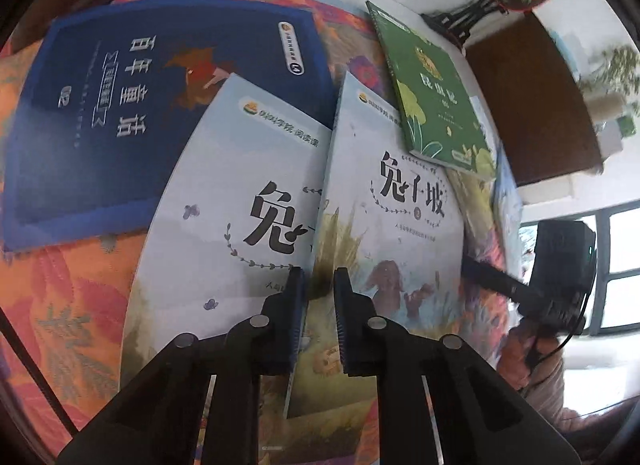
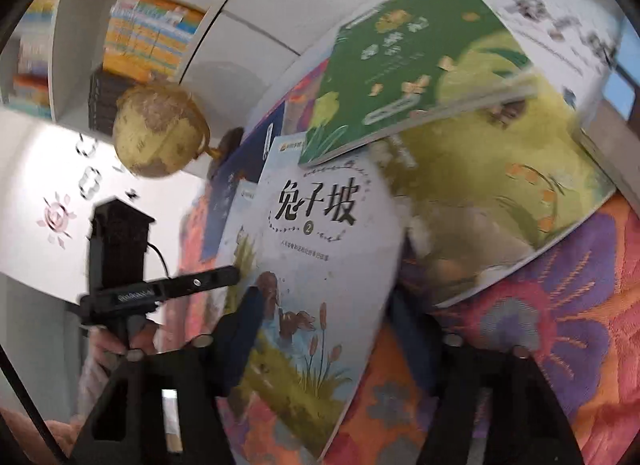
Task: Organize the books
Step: 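Close both grippers on the edge of the white rabbit-cover book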
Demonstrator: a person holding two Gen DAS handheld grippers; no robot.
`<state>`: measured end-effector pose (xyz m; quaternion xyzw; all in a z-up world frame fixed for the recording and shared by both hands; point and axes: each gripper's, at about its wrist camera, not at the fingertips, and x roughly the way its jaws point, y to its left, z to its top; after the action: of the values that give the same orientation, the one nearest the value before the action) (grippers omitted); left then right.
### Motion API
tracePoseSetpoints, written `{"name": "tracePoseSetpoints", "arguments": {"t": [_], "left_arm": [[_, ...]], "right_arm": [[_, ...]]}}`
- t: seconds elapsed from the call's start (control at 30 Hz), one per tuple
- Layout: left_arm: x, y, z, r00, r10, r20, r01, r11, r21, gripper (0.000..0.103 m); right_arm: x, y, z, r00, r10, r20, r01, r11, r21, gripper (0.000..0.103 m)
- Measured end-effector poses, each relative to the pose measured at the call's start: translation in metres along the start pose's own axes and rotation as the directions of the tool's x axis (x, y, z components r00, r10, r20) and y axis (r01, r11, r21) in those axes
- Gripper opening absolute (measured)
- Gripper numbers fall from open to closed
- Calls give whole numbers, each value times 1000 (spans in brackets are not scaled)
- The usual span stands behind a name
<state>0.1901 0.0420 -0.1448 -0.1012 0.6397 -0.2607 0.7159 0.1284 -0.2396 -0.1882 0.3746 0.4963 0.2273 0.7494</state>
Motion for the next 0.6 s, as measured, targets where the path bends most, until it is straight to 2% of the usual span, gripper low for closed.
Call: {"name": "tracePoseSetpoints", "arguments": {"t": [0.07,0.13,0.2,0.23,0.33,0.47,0.53,0.6], "left_arm": [[3,-6,3,1000,10,1,-10,1000,14,12],[6,-3,8,999,-38,-7,38,999,-7,12],[9,3,15,996,-89,-15,89,995,-36,12],[11,3,19,994,-107,-17,106,993,-46,12],[13,-1,23,996,-92,-16,91,995,-42,12],[15,6,25,991,-130,-35,124,982,-142,11],[14,0,23,994,-97,-53,88,986,-144,12],[12,-13,17,997,-40,-65,34,995,-92,11]], "right_arm": [[0,-8,5,1000,20,-6,-20,999,31,34],[-2,-17,7,999,34,-16,-33,998,62,19],[0,-23,11,999,41,-26,-38,995,92,10],[-2,-26,10,998,53,-23,-51,994,102,9],[-2,-25,11,999,49,-19,-47,994,96,9],[0,-24,12,999,50,-14,-49,995,84,8],[0,-23,13,999,43,-17,-41,995,89,9],[-2,-17,11,1000,15,-17,-13,997,70,9]]}}
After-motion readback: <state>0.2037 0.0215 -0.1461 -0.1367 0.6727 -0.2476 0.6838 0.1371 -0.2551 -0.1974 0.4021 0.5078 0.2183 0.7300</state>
